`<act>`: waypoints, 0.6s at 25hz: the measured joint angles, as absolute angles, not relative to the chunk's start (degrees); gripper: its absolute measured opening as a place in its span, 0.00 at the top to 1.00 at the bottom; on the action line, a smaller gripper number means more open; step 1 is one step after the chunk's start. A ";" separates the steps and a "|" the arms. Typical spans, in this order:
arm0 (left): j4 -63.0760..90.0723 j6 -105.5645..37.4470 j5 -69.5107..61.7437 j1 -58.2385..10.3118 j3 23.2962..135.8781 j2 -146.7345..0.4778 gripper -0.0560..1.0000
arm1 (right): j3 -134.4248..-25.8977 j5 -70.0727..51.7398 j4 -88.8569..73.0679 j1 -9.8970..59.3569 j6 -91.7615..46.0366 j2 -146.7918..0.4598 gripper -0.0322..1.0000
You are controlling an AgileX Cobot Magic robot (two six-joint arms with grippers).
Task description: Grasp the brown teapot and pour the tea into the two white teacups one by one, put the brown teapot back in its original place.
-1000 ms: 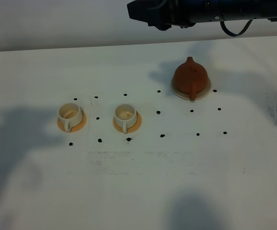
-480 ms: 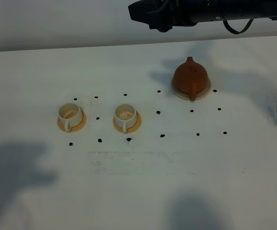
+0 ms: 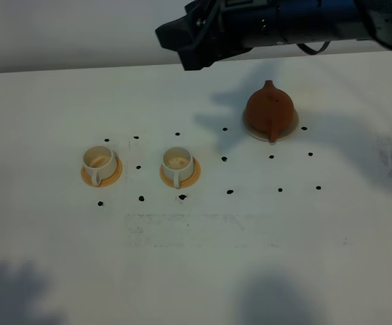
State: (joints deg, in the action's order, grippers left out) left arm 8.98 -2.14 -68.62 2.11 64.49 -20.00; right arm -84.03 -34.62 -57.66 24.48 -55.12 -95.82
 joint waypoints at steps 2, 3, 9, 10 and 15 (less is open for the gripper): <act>7.93 -1.03 -68.62 2.11 64.49 -18.98 0.64 | -84.03 -34.19 -57.66 25.29 -55.12 -96.24 0.48; 7.68 -1.03 -68.62 2.11 64.37 -18.47 0.64 | -84.08 -34.04 -57.66 25.48 -55.12 -96.54 0.48; 5.98 -0.63 -68.62 2.11 57.94 -11.44 0.64 | -84.08 -34.12 -56.94 26.17 -55.12 -99.15 0.48; 5.69 -0.65 -68.62 2.11 55.91 -9.92 0.64 | -84.08 -33.91 -56.35 26.29 -55.12 -99.45 0.48; 5.26 -0.34 -68.47 2.11 46.27 -1.27 0.64 | -84.08 -32.01 -54.19 26.47 -55.07 -99.83 0.48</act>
State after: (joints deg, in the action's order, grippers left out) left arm 5.26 -0.34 -68.47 2.11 46.27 -1.27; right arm -84.08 -32.01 -54.19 26.47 -55.07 -99.83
